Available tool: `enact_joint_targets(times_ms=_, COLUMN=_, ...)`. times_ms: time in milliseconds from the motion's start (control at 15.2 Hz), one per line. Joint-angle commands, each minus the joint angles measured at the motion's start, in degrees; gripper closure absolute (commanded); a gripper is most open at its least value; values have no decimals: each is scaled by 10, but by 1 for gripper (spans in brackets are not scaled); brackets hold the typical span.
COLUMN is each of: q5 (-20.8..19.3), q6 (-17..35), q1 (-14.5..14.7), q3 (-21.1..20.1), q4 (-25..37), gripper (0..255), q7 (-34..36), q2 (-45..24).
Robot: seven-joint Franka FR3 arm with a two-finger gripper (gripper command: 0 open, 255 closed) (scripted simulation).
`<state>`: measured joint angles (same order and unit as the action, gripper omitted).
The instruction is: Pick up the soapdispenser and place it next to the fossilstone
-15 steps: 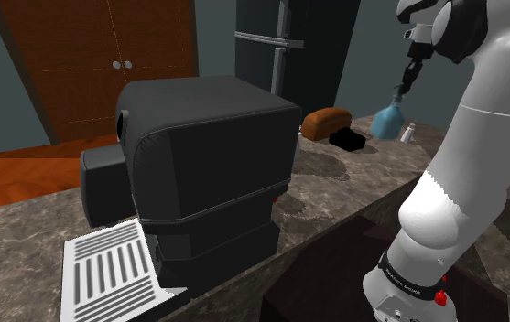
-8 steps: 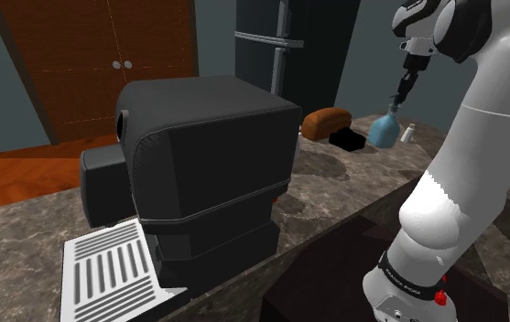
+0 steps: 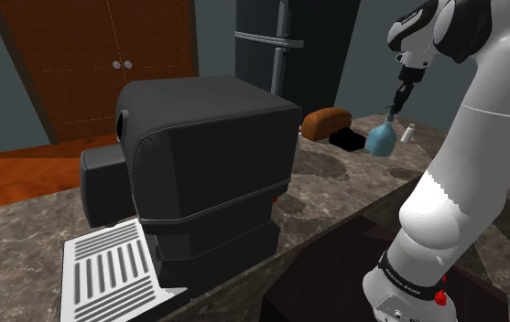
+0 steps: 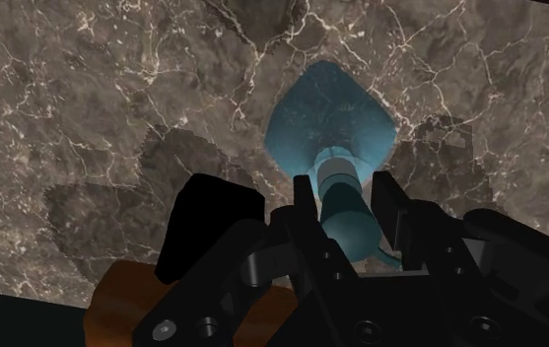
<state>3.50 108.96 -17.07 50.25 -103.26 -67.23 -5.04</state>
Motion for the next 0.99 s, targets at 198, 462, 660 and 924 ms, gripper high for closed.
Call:
enact_joint_targets(times_ms=198, q5=8, q6=38, q1=-1, q3=-1, q4=-32, gripper=255, q7=-5, q2=-8)
enact_joint_targets(times_ms=462, q5=17, q6=67, q1=-4, q3=-2, q4=-55, gripper=255, q7=-11, q2=-18)
enact_joint_targets(times_ms=660, q5=25, q6=88, q1=-6, q3=-3, q4=-71, gripper=255, q7=-17, q2=-27)
enact_joint_targets(times_ms=924, q5=39, q6=116, q1=-10, q3=-6, q4=-90, gripper=255, q7=-26, q2=-40)
